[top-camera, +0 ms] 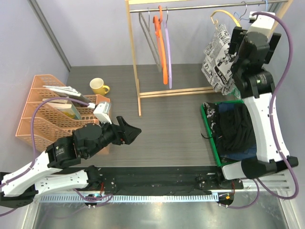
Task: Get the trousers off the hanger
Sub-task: Grab a hanger with trousers on it with the right arm
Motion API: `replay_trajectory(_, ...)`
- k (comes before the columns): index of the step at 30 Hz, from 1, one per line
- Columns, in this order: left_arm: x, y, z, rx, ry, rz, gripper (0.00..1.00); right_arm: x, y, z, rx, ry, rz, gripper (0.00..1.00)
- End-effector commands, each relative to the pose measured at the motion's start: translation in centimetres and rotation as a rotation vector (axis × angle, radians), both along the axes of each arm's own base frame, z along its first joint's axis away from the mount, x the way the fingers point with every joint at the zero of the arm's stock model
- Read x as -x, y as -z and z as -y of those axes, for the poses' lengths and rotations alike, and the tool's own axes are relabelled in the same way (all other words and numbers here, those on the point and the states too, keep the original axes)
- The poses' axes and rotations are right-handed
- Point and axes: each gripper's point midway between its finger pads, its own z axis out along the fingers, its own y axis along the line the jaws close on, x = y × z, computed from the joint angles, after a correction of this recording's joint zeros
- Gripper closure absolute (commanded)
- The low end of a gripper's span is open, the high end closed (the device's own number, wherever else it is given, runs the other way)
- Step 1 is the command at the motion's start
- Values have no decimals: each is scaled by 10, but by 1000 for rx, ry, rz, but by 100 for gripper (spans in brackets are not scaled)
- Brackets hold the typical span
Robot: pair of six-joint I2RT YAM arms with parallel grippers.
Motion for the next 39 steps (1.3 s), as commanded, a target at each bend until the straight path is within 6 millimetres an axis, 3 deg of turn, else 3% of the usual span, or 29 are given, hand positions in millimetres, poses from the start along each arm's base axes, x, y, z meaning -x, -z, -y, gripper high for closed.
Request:
replay_trajectory(1, 1, -24, 5, 16, 34, 42, 21, -25, -13, 7, 4, -123, -3, 9)
replay_trajectory(6, 1, -24, 14, -19, 67, 47, 21, -54, 14, 13, -50, -218, -53, 16)
replay_trajectory(10, 0, -23, 20, -19, 79, 49, 21, -64, 31, 0, -89, -339, -79, 34)
replay_trajectory(15, 0, -21, 23, -16, 83, 51, 20, -69, 39, -12, -123, -401, -78, 53)
replay_trajectory(16, -1, -21, 22, -17, 81, 51, 20, -69, 41, -12, -129, -406, -81, 63)
replay_trajectory(19, 0, -21, 22, -15, 81, 51, 20, -73, 46, -18, -164, -446, -82, 77)
replay_trajectory(27, 0, -22, 16, -12, 72, 56, 20, -84, 51, -38, -273, -551, -26, 89)
replay_trajectory(28, 0, -22, 15, -11, 71, 57, 20, -86, 55, -38, -279, -548, -28, 97)
replay_trajectory(31, 1, -24, 13, -8, 67, 58, 20, -88, 51, -37, -272, -548, 8, 99)
replay_trajectory(35, 1, -27, 12, 0, 62, 63, 20, -79, 21, -47, -236, -621, 125, 99)
replay_trajectory(36, 0, -27, 12, 0, 62, 63, 20, -67, 5, -50, -233, -639, 181, 99)
replay_trajectory(37, 0, -28, 12, 6, 62, 65, 20, -66, 9, -55, -234, -666, 194, 99)
replay_trajectory(38, 0, -27, 12, 4, 63, 63, 20, -61, -10, -58, -210, -690, 281, 99)
replay_trajectory(39, 1, -28, 13, 6, 64, 62, 20, -57, -15, -61, -201, -709, 313, 99)
